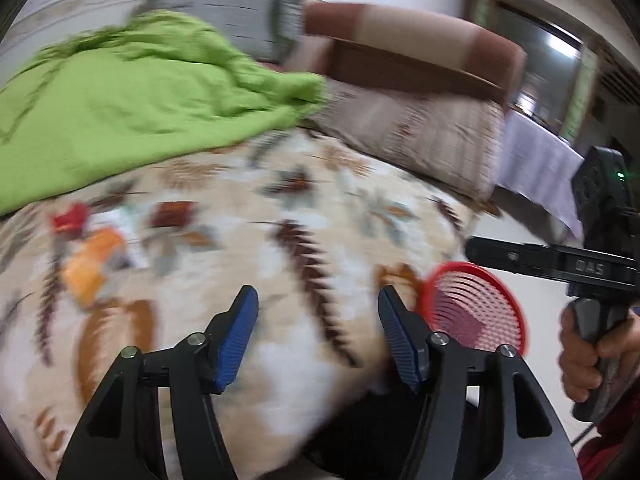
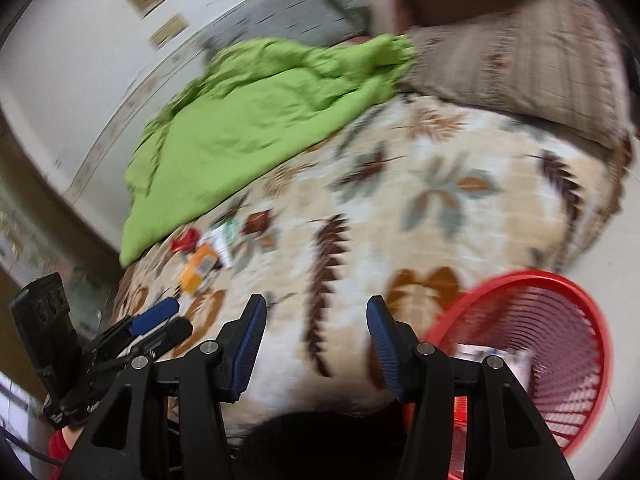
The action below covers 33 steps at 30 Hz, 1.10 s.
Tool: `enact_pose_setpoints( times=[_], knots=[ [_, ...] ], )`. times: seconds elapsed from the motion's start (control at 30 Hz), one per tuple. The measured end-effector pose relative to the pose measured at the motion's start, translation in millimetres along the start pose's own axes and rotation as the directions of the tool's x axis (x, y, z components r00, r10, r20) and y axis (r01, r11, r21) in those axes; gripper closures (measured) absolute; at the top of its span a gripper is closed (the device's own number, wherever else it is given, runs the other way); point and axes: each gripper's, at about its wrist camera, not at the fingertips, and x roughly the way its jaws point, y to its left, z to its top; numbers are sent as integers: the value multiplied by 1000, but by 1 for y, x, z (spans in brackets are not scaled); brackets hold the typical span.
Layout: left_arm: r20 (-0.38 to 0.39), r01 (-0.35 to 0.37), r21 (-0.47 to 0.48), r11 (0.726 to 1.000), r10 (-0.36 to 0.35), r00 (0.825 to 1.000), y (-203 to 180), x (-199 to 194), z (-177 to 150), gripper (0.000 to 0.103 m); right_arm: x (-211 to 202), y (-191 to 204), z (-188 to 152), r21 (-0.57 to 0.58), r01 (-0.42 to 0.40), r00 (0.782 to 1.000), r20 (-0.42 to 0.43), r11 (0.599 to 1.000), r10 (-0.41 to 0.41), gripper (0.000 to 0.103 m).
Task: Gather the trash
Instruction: 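Move both open tools back over the remaining trash, then grasp the orange ointment box with the left tool while the right tool grasps the red-brown candy wrapper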
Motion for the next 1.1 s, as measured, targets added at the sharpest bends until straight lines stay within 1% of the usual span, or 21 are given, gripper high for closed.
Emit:
enact_pose_setpoints(
  times=[0.07, 0.13, 0.27, 0.37, 0.47, 0.5, 0.63, 0.7, 0.73, 0.77, 0.8, 0.97, 1.03, 1.1],
  knots=[
    [27, -61, -22, 998, 62, 998, 29, -10, -2, 36, 17, 20, 3, -31, -21, 999, -26, 999, 20, 47],
    [43, -132, -56, 990, 134, 990, 64, -17, -4, 34, 33, 37, 5, -51, -48, 998, -52, 998, 46, 47],
    [47, -199, -139, 970, 208, 977, 123, -18, -4, 33, 61, 64, 6, -96, -81, 993, -99, 992, 71, 47],
    [37, -251, -166, 954, 261, 965, 165, -4, 0, 33, 76, 75, 9, -105, -97, 989, -121, 990, 84, 47],
    [17, -253, -191, 949, 260, 965, 195, 17, 6, 33, 88, 79, 13, -110, -102, 987, -132, 989, 87, 47],
    [9, -238, -198, 951, 244, 970, 204, 27, 9, 33, 92, 79, 15, -110, -98, 987, -136, 989, 83, 47],
    [-17, -218, -189, 958, 219, 976, 227, 63, 20, 33, 108, 73, 21, -101, -83, 985, -156, 991, 67, 47],
    [-38, -220, -191, 957, 217, 975, 237, 79, 22, 33, 115, 69, 24, -95, -71, 985, -162, 993, 55, 47],
    [-53, -212, -200, 957, 205, 977, 241, 86, 22, 33, 118, 66, 26, -91, -67, 985, -166, 994, 51, 47],
    [-72, -184, -214, 959, 172, 982, 243, 92, 21, 33, 120, 65, 27, -88, -65, 985, -168, 994, 49, 47],
    [-82, -169, -213, 962, 155, 984, 242, 95, 20, 33, 124, 62, 29, -85, -60, 985, -169, 995, 45, 47],
    [-121, -115, -141, 983, 98, 988, 214, 97, 5, 33, 134, 59, 42, -89, -53, 985, -168, 995, 37, 47],
    [-127, -115, -126, 985, 99, 987, 206, 98, 2, 33, 141, 61, 47, -99, -54, 985, -169, 994, 37, 47],
    [-140, -144, -122, 982, 126, 982, 203, 105, 3, 33, 148, 64, 53, -106, -55, 984, -173, 993, 36, 47]
  ],
)
